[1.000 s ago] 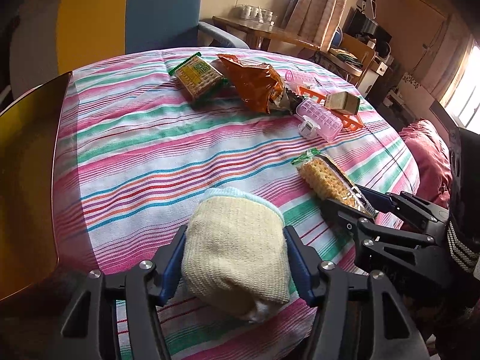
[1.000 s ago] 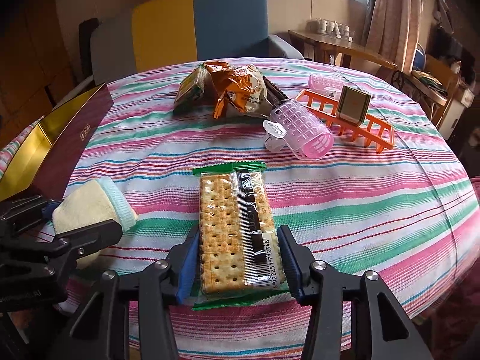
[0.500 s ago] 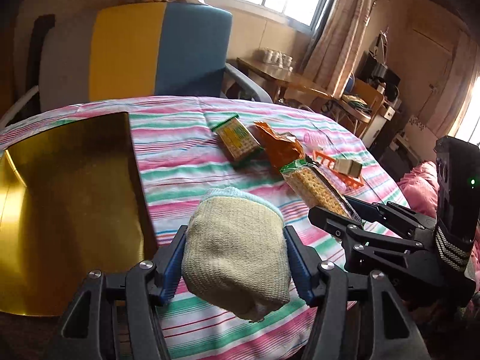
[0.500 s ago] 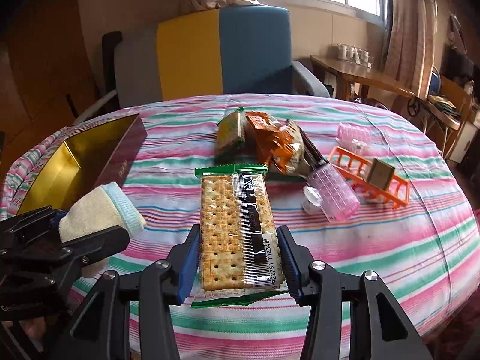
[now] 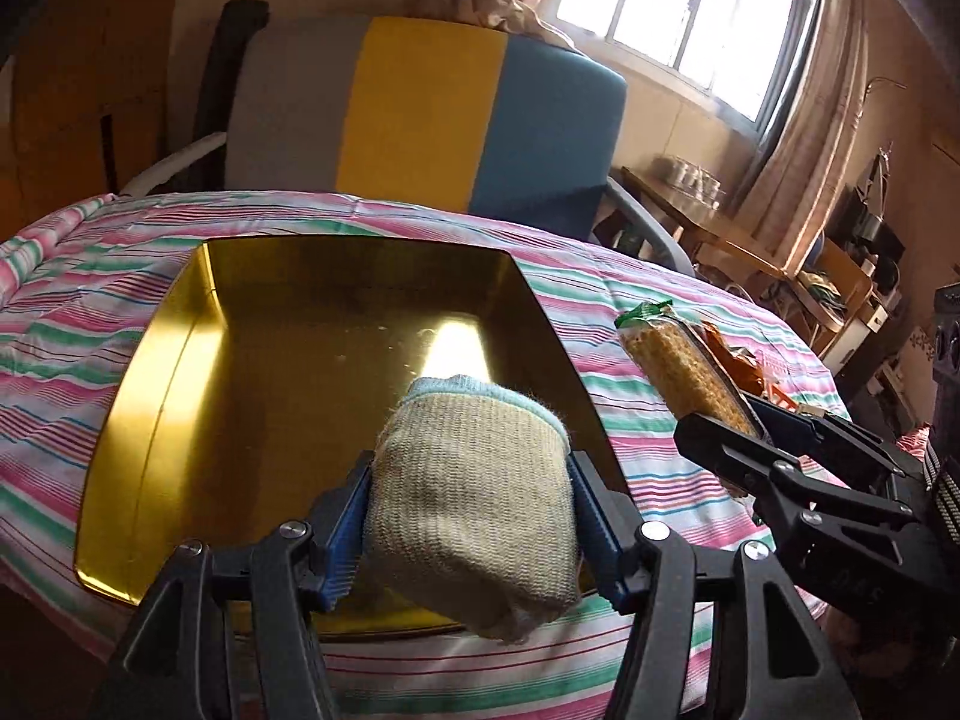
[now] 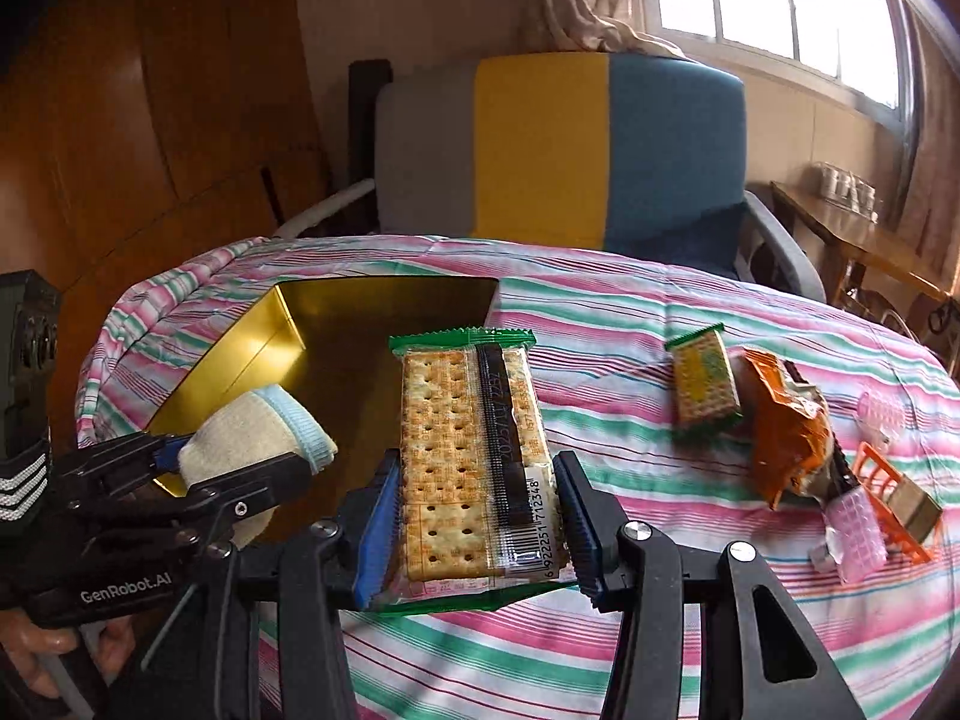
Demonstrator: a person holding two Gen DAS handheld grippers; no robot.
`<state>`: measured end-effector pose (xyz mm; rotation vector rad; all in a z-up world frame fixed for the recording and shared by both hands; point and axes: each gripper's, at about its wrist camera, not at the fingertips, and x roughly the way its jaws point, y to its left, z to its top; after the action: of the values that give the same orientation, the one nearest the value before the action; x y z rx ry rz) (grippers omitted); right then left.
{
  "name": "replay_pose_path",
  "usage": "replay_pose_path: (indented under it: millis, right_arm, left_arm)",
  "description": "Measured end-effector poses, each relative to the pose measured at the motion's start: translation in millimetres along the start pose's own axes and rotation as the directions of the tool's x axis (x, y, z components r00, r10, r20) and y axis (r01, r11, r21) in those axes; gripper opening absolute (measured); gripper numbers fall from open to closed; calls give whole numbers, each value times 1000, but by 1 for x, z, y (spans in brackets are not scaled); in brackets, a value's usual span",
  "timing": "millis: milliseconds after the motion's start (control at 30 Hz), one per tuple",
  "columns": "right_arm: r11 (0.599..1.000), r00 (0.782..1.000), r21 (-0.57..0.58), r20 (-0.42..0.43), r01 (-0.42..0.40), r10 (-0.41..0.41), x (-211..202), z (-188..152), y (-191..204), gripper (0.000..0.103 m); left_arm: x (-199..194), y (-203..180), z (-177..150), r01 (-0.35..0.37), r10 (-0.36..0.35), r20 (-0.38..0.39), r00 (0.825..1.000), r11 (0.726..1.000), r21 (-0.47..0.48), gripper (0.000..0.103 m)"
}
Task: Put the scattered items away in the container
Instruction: 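Carry both items over the gold tray and open both grippers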
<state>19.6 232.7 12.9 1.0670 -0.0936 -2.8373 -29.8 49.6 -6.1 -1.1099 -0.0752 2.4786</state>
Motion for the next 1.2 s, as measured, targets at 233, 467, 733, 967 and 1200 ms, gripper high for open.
replay_pose_path:
  millis: [233, 467, 733, 967, 1200]
  right_arm:
    - [997, 997, -27, -27, -73, 72, 30, 16, 35, 50]
    - [994, 993, -44, -68, -97, 94, 59, 26, 58, 50]
    - [997, 985, -8, -155, -76, 74, 97, 31, 66, 50]
    - [998, 975, 39, -215, -44, 51, 117, 28, 61, 50]
    - [998, 973, 43, -221, -53, 62, 118, 25, 60, 51]
  left_arm:
    - [4, 40, 5, -112, 111, -12, 994, 993, -25, 62]
    - [16, 61, 6, -191, 190, -43, 981, 981, -21, 62]
    - [33, 77, 9, -251, 248, -104, 963, 968, -21, 62]
    - [41, 87, 8, -264, 256, -146, 956, 963, -45, 62]
    - [43, 97, 5, -286, 269, -174, 947, 955, -83, 63]
